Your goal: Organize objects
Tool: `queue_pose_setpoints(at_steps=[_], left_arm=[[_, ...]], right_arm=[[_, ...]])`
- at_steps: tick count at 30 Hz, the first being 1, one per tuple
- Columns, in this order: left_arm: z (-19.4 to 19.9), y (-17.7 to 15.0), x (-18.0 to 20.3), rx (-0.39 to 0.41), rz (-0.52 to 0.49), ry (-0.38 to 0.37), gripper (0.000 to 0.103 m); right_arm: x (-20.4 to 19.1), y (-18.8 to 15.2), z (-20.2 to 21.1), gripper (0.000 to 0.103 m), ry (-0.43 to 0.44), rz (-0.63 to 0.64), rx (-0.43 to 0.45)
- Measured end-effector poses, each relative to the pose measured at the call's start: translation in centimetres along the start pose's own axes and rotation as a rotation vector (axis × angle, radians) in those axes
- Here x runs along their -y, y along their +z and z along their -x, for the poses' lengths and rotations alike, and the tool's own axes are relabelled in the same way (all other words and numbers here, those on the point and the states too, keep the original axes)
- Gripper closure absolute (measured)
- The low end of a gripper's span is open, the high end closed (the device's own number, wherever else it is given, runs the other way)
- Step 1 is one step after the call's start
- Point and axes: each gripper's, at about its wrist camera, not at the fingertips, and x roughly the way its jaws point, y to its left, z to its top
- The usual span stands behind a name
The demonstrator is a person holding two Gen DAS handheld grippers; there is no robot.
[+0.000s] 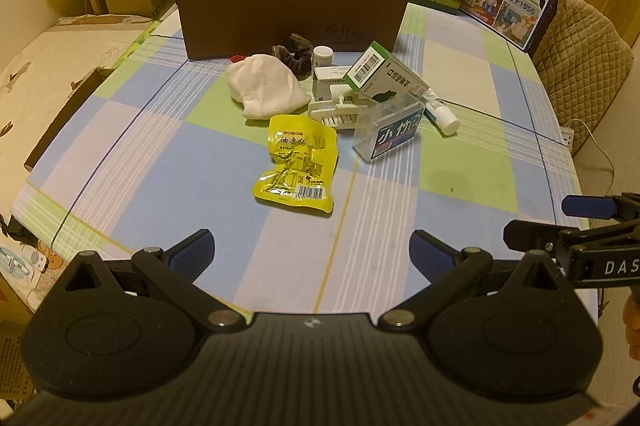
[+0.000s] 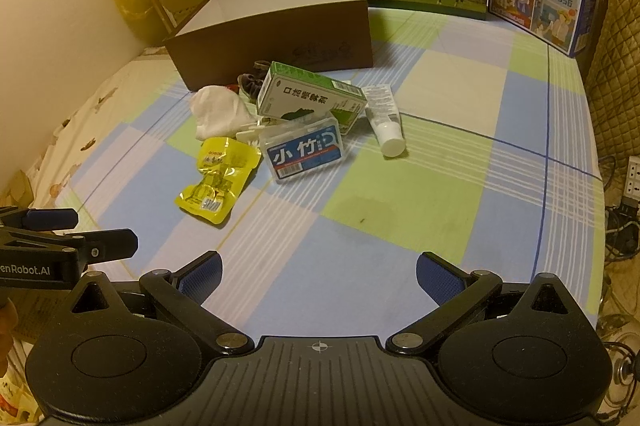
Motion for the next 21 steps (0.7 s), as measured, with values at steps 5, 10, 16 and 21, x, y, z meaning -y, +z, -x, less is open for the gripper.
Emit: queue_pose_setpoints(at_steps=[5, 10, 16, 21], left_arm=[[-0.6, 0.8, 0.3, -0.006, -0.004, 0.002, 0.001], [-0.9, 1.2, 0.5, -0.008, -0.01, 0.001, 0.001], [-1.4, 1.8, 0.8, -0.009, -0.022, 0.0, 0.001], [-1.9, 2.3, 0.7, -0.012, -0.026, 0.007, 0.001]], right_arm=[[0.5, 0.4, -0.4, 0.002, 0.001, -0.008, 0.0], [1.0, 0.7, -0.5, 0.002, 0.001, -0.018, 0.004], [1.5, 0.9, -0.7, 0.002, 0.002, -0.031, 0.006], [1.8, 1.1, -1.0, 0.002, 0.001, -0.041, 0.006]])
